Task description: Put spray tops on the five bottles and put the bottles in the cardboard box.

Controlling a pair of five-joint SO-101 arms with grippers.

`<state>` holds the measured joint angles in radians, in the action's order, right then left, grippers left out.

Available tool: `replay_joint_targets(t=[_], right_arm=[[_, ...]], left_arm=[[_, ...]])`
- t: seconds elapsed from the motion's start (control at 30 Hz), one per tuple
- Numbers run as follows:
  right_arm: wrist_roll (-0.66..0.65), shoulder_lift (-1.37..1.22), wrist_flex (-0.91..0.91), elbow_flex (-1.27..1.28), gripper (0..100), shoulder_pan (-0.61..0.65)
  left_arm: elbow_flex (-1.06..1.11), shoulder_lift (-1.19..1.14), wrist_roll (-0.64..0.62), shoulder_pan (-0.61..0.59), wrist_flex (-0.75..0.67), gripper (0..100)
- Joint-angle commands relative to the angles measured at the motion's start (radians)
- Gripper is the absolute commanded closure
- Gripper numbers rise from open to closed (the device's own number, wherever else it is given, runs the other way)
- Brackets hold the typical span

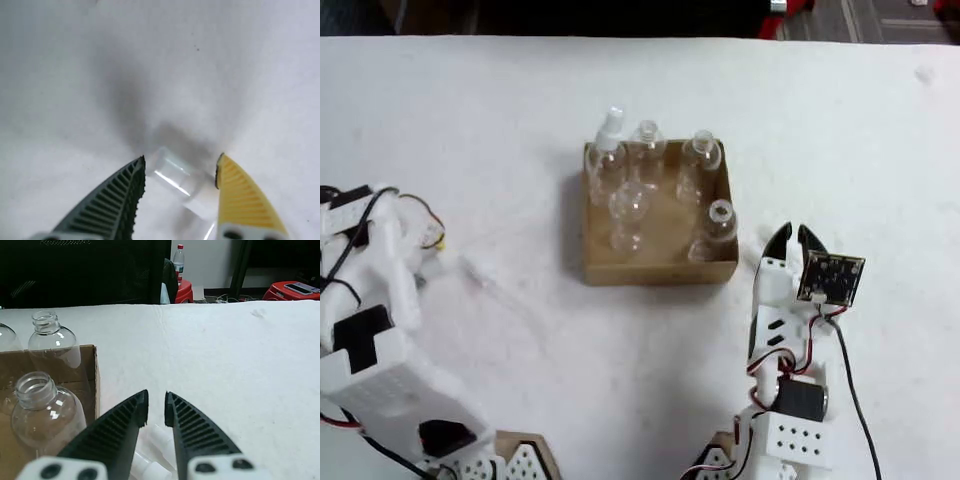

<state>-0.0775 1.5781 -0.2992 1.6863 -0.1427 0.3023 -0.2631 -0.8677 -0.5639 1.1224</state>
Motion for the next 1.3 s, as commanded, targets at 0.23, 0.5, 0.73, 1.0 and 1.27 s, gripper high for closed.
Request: replay_joint_targets(t=[0.23, 0.5, 0.73, 1.0, 1.27], right_arm=[[-0.002, 0.002, 0.015, 0.009, 95.0, 0.005], [-0.002, 0.004, 0.015, 0.009, 95.0, 0.005], [-0.002, 0.004, 0.015, 0.009, 95.0, 0.005], [-0.002, 0.004, 0.015, 0.009, 95.0, 0.007], [-0.002, 0.005, 0.015, 0.009, 95.0, 0.007]], left_arm=[[-0.018, 0.01, 0.025, 0.051, -0.011, 98], [-0.11, 0.016, 0.025, 0.051, -0.002, 98], [-0.301, 0.018, 0.021, 0.058, 0.11, 98], [-0.637, 0.019, 0.028, 0.053, 0.434, 98], [-1.079, 0.019, 0.318, 0.143, 0.663, 98]])
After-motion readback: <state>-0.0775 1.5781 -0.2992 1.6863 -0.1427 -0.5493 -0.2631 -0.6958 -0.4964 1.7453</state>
